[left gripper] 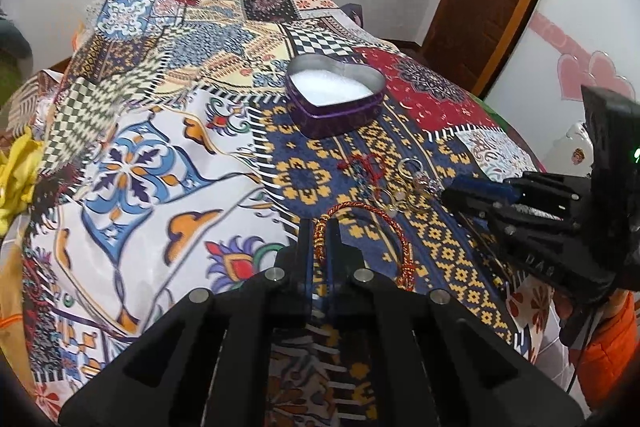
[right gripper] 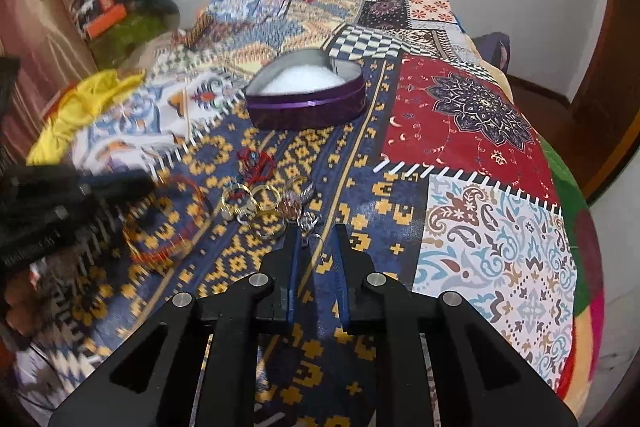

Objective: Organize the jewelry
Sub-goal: 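Carry the bracelet toward the purple heart tin with the left tool while the right tool grasps a ring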

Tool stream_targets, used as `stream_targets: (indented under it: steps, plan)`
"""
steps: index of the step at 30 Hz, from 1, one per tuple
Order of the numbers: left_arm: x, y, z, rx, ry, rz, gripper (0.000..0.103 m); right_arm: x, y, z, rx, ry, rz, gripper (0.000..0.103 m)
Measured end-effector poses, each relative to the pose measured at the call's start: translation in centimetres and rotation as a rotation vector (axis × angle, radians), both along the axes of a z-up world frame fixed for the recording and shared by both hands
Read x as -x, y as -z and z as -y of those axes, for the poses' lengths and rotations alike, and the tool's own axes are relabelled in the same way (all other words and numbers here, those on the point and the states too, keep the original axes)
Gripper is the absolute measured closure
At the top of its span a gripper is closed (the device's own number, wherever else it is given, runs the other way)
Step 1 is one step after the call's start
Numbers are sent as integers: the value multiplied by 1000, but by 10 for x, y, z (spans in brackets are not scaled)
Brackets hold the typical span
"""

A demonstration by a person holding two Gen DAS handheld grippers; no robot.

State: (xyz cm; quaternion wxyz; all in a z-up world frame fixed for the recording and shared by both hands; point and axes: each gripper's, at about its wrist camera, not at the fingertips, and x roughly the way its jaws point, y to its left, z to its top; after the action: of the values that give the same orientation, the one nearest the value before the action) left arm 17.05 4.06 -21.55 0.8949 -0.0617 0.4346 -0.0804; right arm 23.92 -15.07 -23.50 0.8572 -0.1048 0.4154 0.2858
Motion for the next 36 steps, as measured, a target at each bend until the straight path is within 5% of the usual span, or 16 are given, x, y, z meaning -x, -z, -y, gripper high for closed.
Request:
stream_targets:
  steps: [14,36]
  plan:
    - [-6,-2,-5,3,-19,23,99,-11,6,-17,16,-39,22,94]
    - [-8,-47,2,-8,-25,147,99,-6,-21,0,-26,-1,36,99]
